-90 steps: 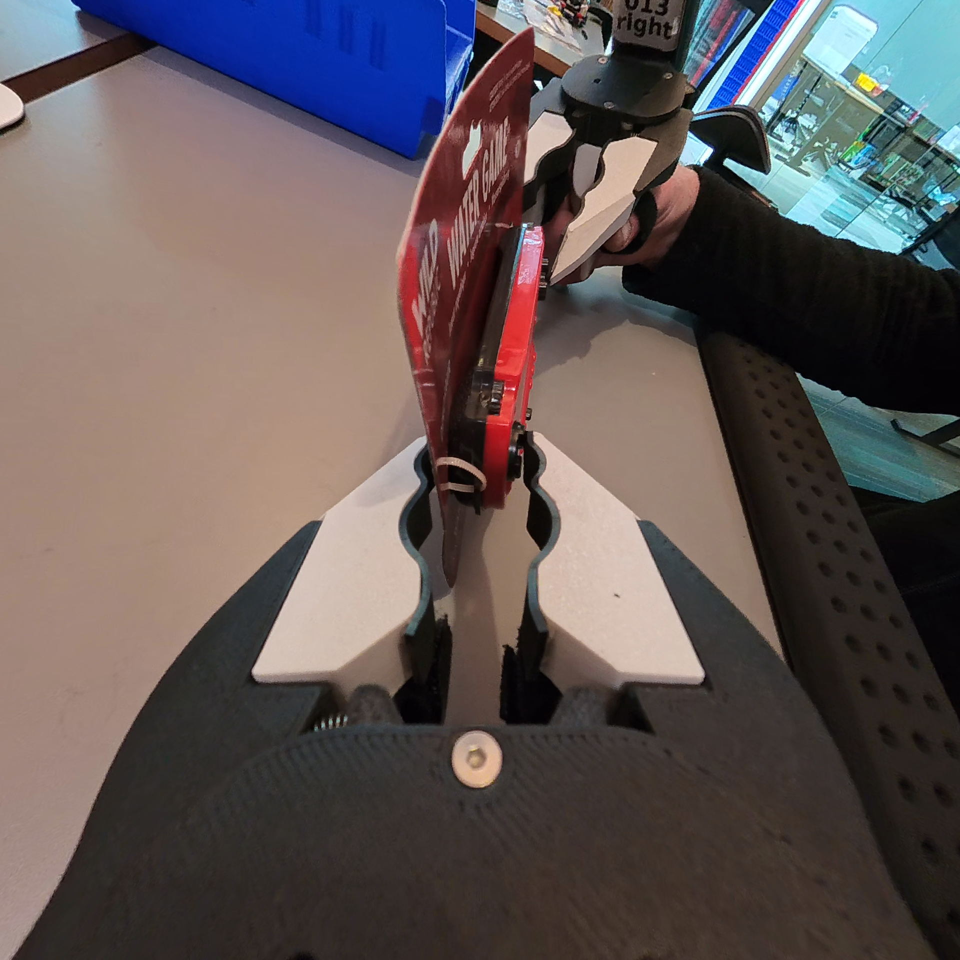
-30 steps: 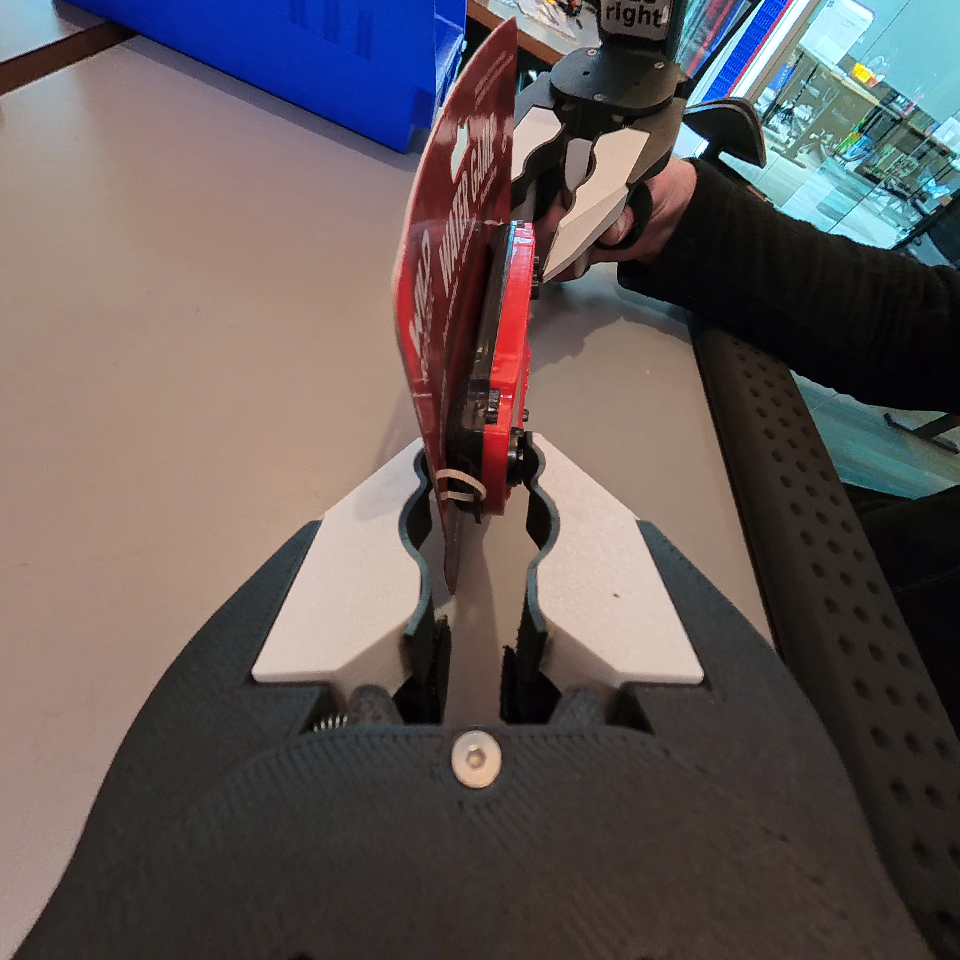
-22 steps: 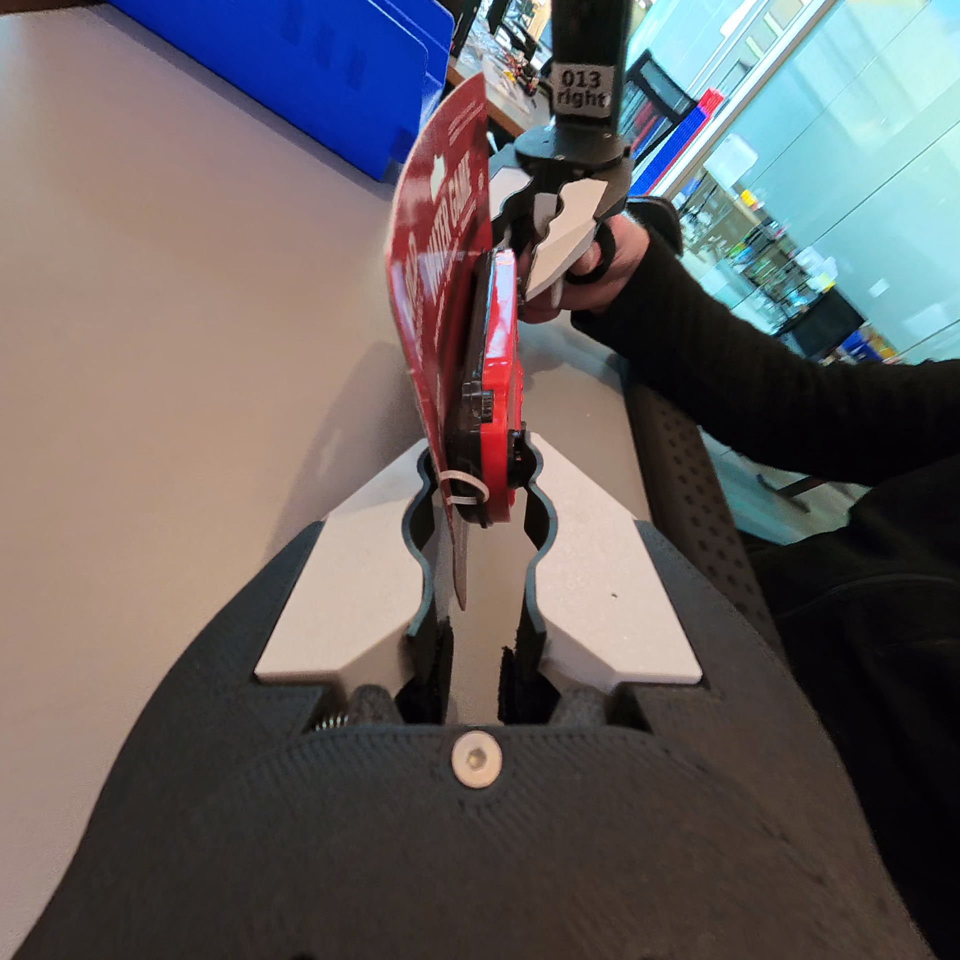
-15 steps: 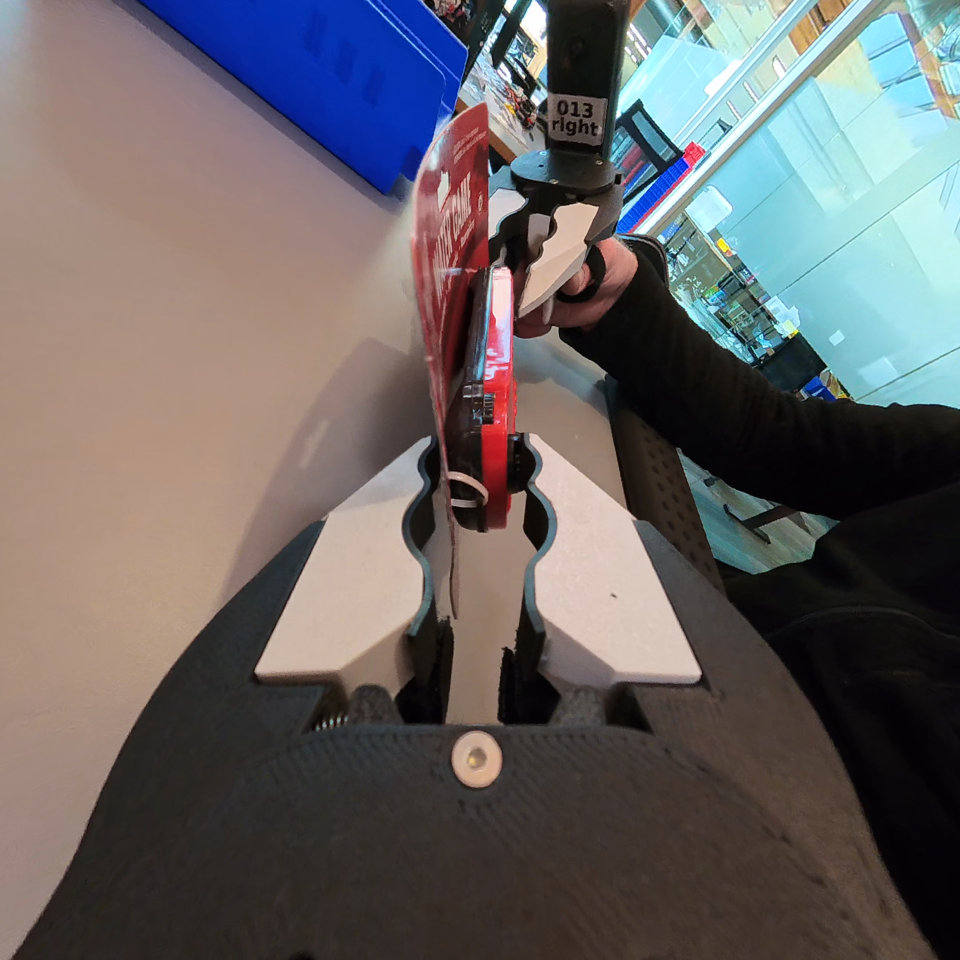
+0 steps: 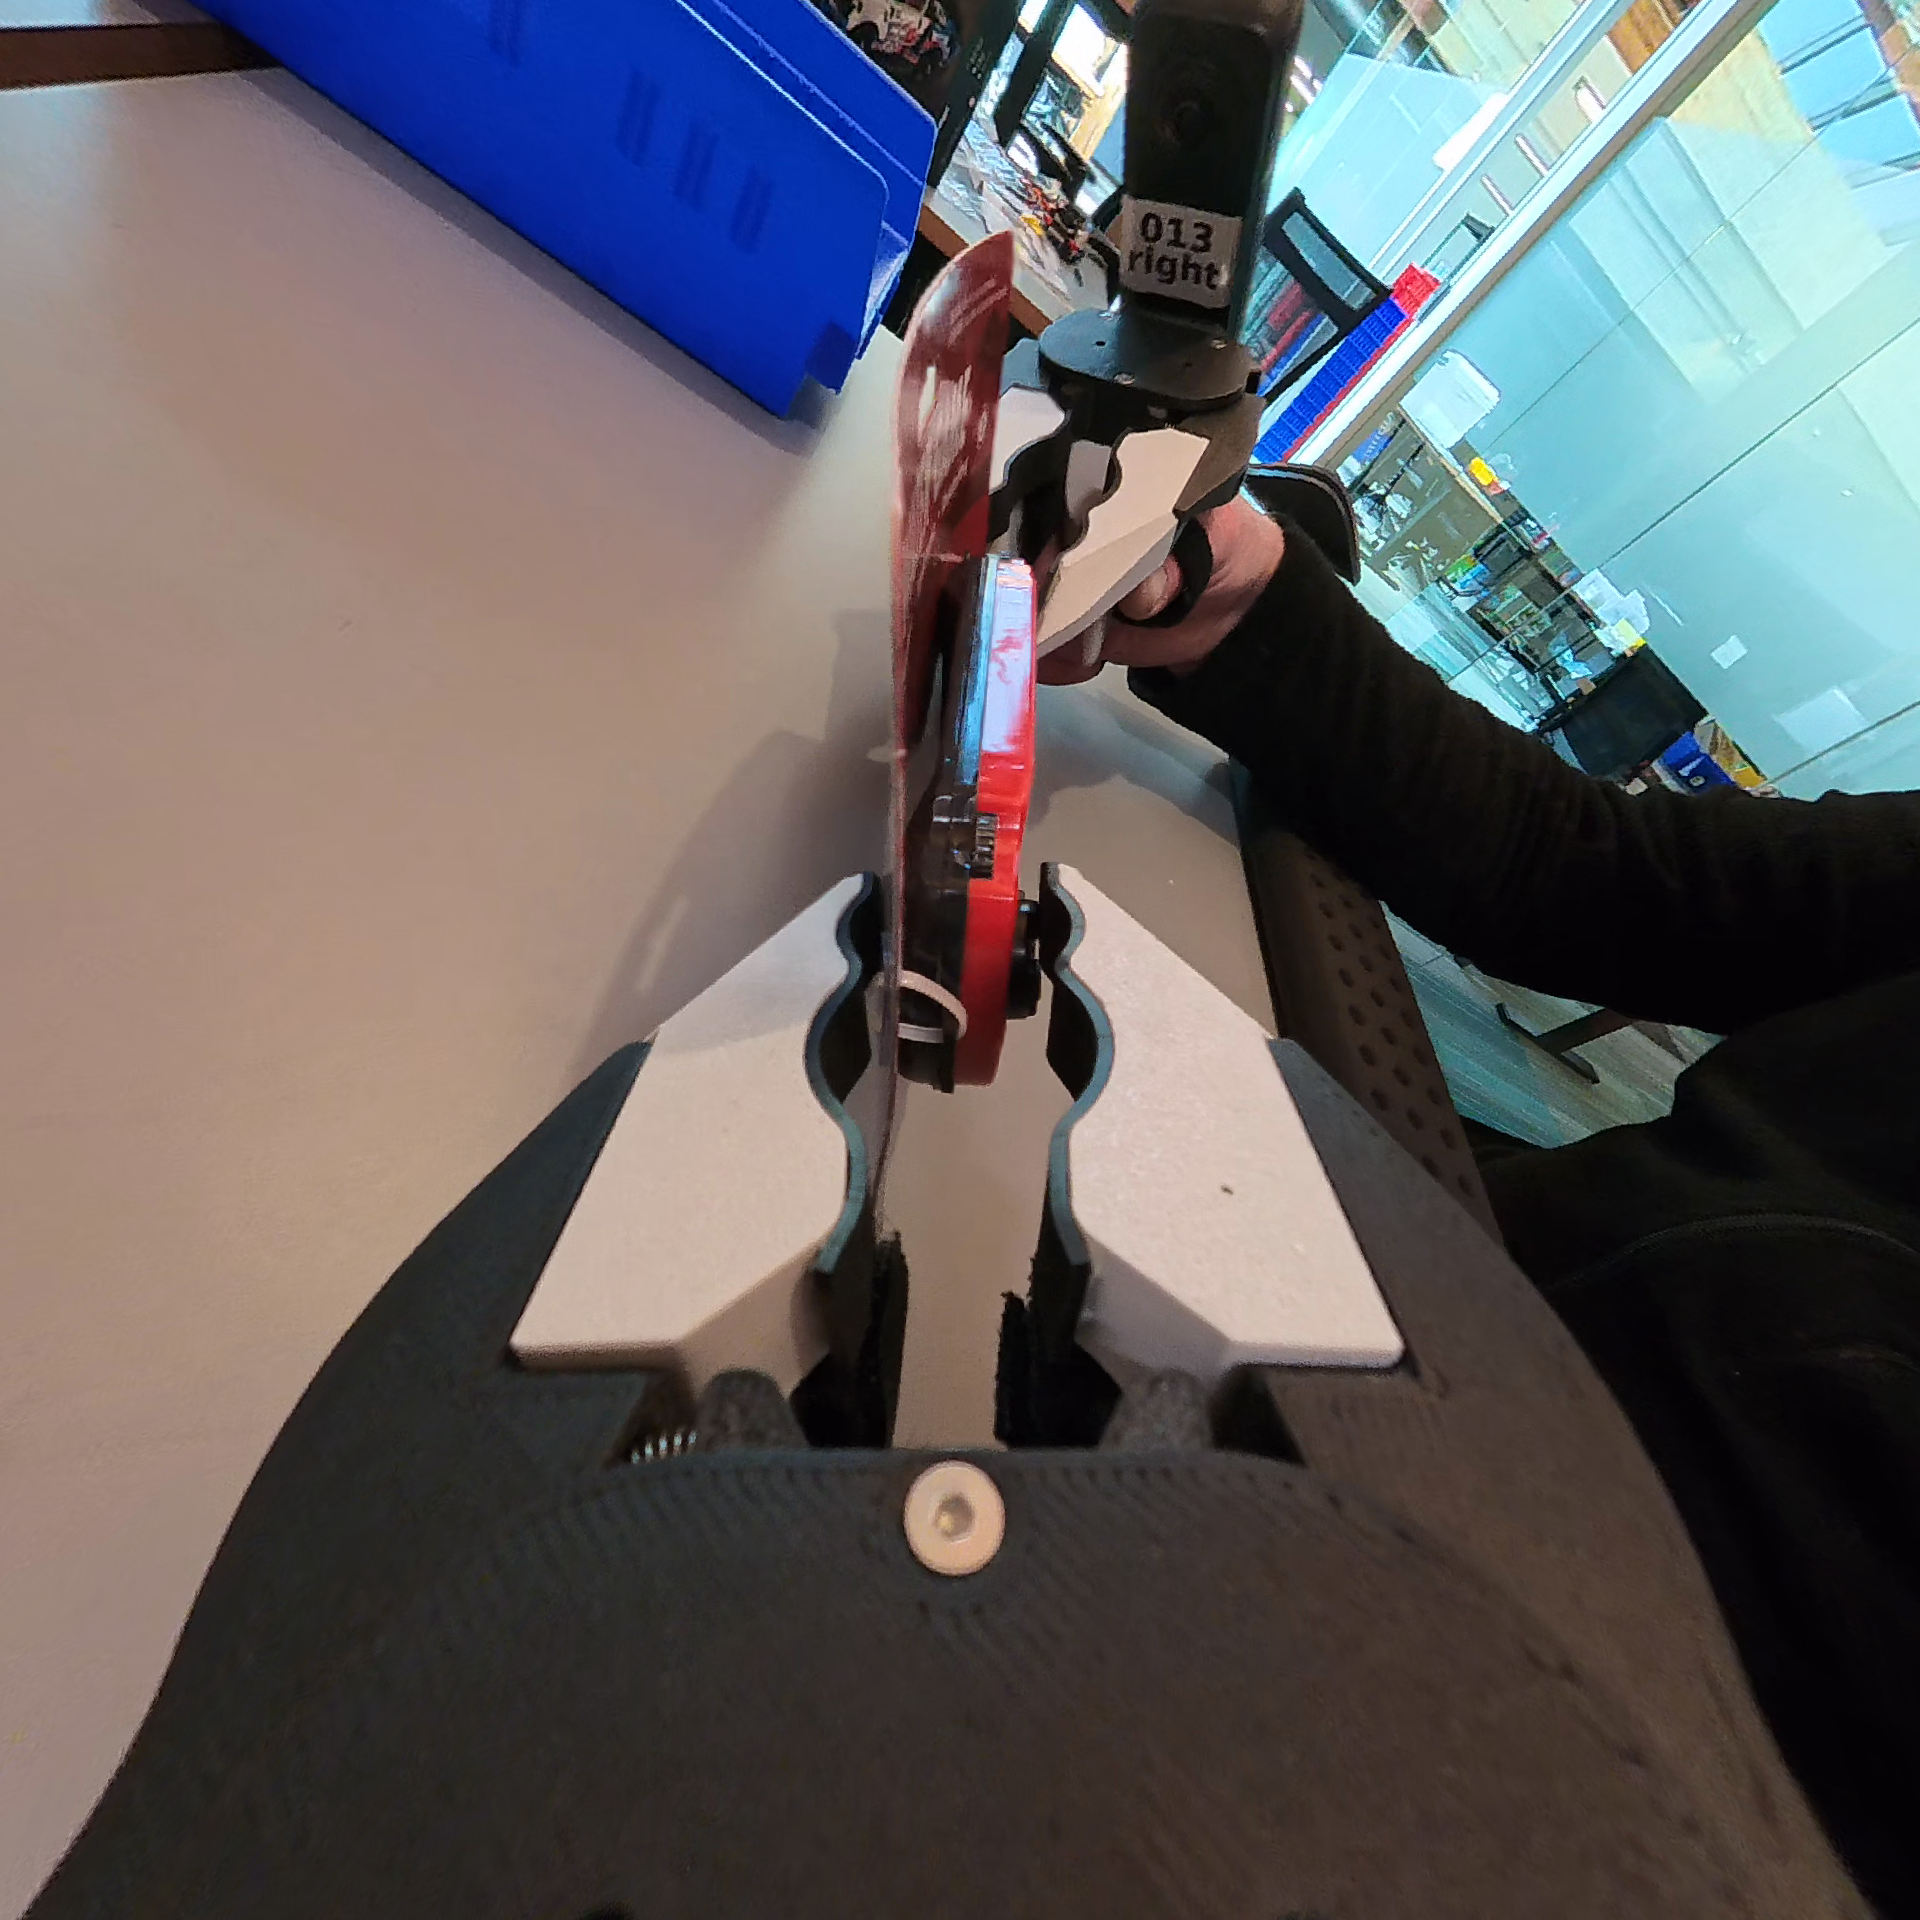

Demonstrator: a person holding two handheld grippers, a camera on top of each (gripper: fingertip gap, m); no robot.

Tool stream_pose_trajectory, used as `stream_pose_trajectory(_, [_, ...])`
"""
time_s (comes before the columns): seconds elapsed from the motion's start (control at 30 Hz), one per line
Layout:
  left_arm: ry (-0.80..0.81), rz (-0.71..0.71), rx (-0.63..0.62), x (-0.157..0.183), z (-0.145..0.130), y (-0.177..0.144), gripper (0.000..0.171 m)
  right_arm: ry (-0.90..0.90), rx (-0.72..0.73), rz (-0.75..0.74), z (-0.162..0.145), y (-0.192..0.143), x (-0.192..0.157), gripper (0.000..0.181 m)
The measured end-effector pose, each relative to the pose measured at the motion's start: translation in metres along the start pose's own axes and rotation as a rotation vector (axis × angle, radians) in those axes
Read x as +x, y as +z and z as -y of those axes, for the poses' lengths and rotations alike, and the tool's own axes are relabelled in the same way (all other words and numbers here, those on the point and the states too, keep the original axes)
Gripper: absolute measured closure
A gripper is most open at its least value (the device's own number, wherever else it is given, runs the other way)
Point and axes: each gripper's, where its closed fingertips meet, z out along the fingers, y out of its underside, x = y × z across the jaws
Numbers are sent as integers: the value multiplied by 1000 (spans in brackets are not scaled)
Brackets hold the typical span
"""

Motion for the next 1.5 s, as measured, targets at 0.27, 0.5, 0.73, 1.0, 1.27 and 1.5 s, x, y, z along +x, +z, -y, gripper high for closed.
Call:
stream_pose_trajectory(0.27, [3,11,-16,-1,-3,3,144,4,17,-16,0,0,3,150])
stream_pose_trajectory(0.5, [6,16,-24,-3,-4,5,144,-4,22,-15,-1,1,3,147])
stream_pose_trajectory(0.73, [5,20,-40,-6,-9,7,145,-40,-12,24,-9,1,-3,142])
stream_pose_trajectory(1.0, [3,20,-50,-7,-12,9,145,-76,-55,0,-17,-1,0,143])
stream_pose_trajectory(1.27, [6,13,-58,-6,-13,12,144,-80,-51,2,-20,-5,1,148])
stream_pose_trajectory(1.5, [1,15,-47,-8,-11,12,144,-89,-43,9,-19,-5,2,156])
